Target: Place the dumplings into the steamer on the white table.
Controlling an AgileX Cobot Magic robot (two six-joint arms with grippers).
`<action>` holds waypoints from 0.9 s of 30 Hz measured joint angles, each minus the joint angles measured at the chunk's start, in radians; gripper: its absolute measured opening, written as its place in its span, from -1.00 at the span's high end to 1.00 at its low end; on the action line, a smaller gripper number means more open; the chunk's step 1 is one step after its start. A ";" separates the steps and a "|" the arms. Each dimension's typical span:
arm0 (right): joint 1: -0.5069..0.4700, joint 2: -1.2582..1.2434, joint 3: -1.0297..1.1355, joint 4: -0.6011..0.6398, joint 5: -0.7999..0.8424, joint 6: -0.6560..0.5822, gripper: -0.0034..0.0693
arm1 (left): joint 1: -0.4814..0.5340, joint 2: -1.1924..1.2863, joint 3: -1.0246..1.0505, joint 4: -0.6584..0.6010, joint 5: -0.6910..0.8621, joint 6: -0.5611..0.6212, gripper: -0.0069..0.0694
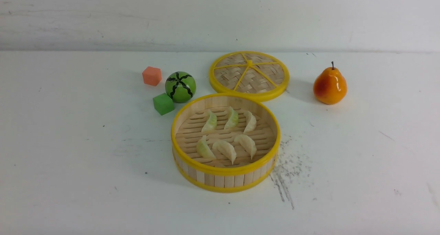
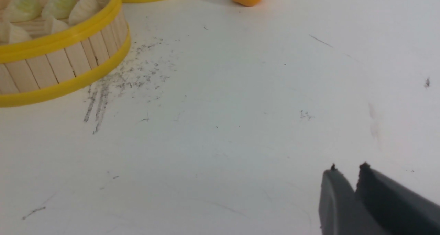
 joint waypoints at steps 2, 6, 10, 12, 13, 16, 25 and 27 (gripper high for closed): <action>0.000 0.000 0.000 0.000 0.000 0.000 0.65 | 0.000 0.000 0.000 0.000 0.000 0.000 0.85; 0.000 0.000 0.000 0.000 0.000 0.000 0.63 | 0.000 0.000 0.000 0.000 0.000 0.000 0.85; 0.000 0.000 0.000 0.000 0.000 0.000 0.62 | 0.000 0.000 0.000 0.000 0.000 0.000 0.85; 0.000 0.000 0.000 0.000 0.000 0.000 0.62 | 0.000 0.000 0.000 0.000 -0.001 0.000 0.85; 0.000 0.000 0.000 0.000 0.000 0.000 0.62 | 0.000 0.000 0.000 0.000 -0.001 0.000 0.85; 0.000 0.000 0.000 0.000 0.000 0.000 0.61 | 0.000 0.000 0.000 0.000 -0.001 0.000 0.85; 0.000 0.000 0.000 0.000 0.000 0.000 0.58 | 0.000 0.000 0.000 0.000 -0.001 0.000 0.85; 0.000 0.000 0.000 0.000 0.000 0.000 0.57 | 0.000 0.000 0.000 0.000 -0.001 0.000 0.85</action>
